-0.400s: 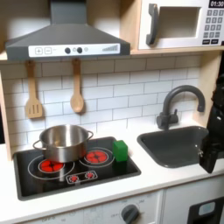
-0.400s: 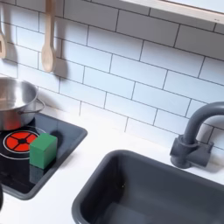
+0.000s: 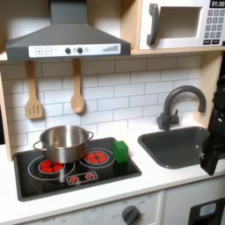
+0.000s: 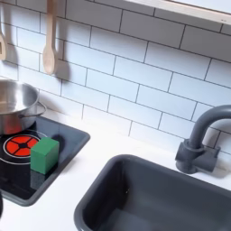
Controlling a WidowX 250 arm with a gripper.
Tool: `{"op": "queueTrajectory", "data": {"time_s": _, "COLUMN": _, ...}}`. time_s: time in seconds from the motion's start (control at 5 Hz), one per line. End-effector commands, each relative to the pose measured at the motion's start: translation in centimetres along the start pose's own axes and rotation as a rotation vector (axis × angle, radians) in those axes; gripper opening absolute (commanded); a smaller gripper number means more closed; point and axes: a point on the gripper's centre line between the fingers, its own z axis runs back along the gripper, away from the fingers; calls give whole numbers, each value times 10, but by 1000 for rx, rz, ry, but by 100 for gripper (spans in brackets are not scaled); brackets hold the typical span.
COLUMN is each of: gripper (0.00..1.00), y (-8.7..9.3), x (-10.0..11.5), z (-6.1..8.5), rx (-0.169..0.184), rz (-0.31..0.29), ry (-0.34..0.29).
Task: Reach green block
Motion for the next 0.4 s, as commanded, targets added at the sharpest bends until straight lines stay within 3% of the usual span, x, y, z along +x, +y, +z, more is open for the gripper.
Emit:
{"op": "queueTrajectory", "data": {"time_s": 0.0, "gripper": 100, "y": 14, "x": 27, "z": -1, "rx": 16, "rz": -21, "ry": -1}}
{"op": "queueTrajectory", "data": {"time_s": 0.2, "gripper": 100, "y": 24, "x": 43, "z": -1, "rx": 21, "rz": -8, "ry": -2}}
